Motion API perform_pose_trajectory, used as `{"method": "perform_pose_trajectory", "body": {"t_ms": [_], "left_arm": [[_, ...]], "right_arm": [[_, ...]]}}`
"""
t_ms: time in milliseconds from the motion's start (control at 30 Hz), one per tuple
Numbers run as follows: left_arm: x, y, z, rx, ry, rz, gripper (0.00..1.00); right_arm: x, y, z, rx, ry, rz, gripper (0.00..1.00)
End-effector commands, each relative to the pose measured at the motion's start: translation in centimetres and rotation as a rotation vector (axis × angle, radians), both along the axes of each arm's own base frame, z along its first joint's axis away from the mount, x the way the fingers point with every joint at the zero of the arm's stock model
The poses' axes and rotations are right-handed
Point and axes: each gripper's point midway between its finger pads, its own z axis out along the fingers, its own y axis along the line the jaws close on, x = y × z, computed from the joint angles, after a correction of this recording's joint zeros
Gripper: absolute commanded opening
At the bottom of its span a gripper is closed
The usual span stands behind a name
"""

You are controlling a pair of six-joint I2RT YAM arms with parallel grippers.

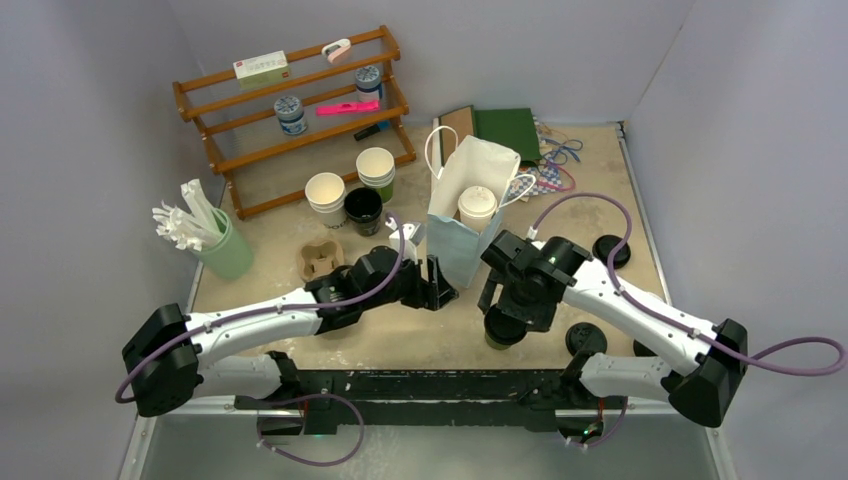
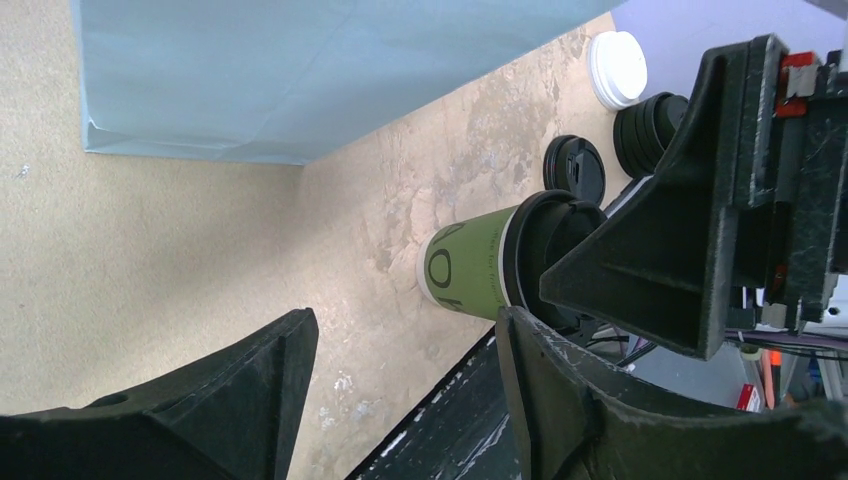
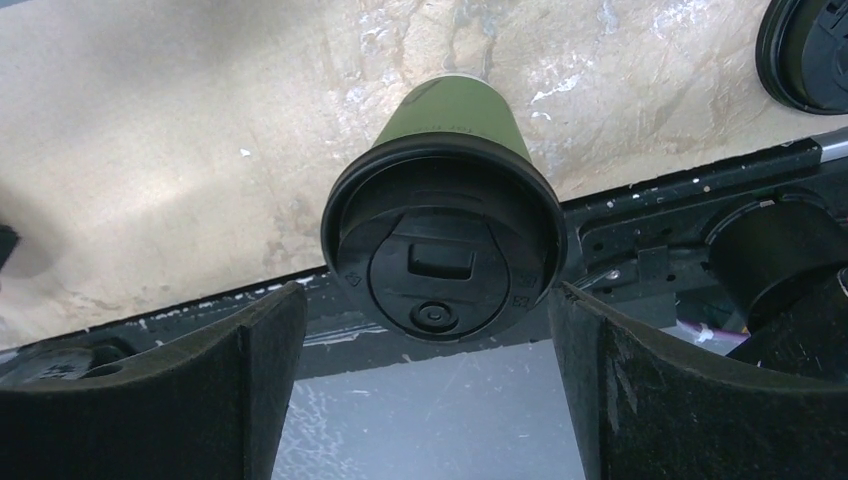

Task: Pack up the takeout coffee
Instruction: Pick up the coffee cup from the center of the board.

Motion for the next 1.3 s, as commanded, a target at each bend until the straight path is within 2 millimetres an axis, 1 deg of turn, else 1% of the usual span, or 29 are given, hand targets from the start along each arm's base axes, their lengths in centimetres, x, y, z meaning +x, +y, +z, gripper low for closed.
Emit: {"method": "perform_pose_trajectory", "body": {"t_ms": [0,200,367,567,633,700,767,800,900,1000,1067,1167,1267], "left_arm": [[0.5,0.3,0.5,-0.009,-0.024,-0.003,0.68],[0.2,0.5,0.4,-0.005,-0.015,-0.02,0.68],[0.2,0.7,0.4,0.002,-0.019,-0.02,0.67],[0.2,1.1,0.7,0.008,-0.029,-0.015,0.67],[0.3,1.1,1.0,0.009,-0.044,-0.017,0.67],[0.3,1.4,0.7,0.05,-0.053,-0.029,0.67],[0.5,1.5,1.1,0.081,-0.075,-0.047,0.67],[0.9,1.8,1.1,0.113,-0.092,-0.033,0.67],[1.7,2.6,2.3,0.175,-0.145,-0.016,0.68],[2.6,3.6,3.5,0.212,-0.193,0.023,0.68],[3.0,4.2,4.0,0.226,-0.214,0.048,0.68],[3.0,4.4,3.7,0.232,-0.209,0.06,0.67],[2.8,4.2,3.4,0.222,-0.185,0.054,0.67]], "right_arm": [[-0.1,-0.4,-0.7,-0.019,-0.005,-0.028,0.91],[0.2,-0.7,-1.3,-0.035,-0.023,-0.021,0.82],[0.4,-0.7,-1.6,-0.037,-0.033,-0.015,0.78],[0.7,-0.6,-1.1,-0.027,-0.052,-0.008,0.7],[0.8,-0.6,-0.5,-0.019,-0.065,0.002,0.69],[0.9,-0.4,-0.1,-0.013,-0.074,0.023,0.68],[1.0,-0.1,0.5,0.001,-0.081,0.056,0.68],[1.1,0.2,1.1,0.014,-0.087,0.083,0.67],[1.6,1.3,3.6,0.074,-0.136,0.17,0.65],[2.1,1.5,5.7,0.097,-0.188,0.202,0.65],[2.0,1.1,5.5,0.076,-0.185,0.216,0.65],[2.1,0.9,3.6,0.023,-0.15,0.257,0.65],[1.8,0.9,1.7,-0.032,-0.078,0.292,0.66]]}}
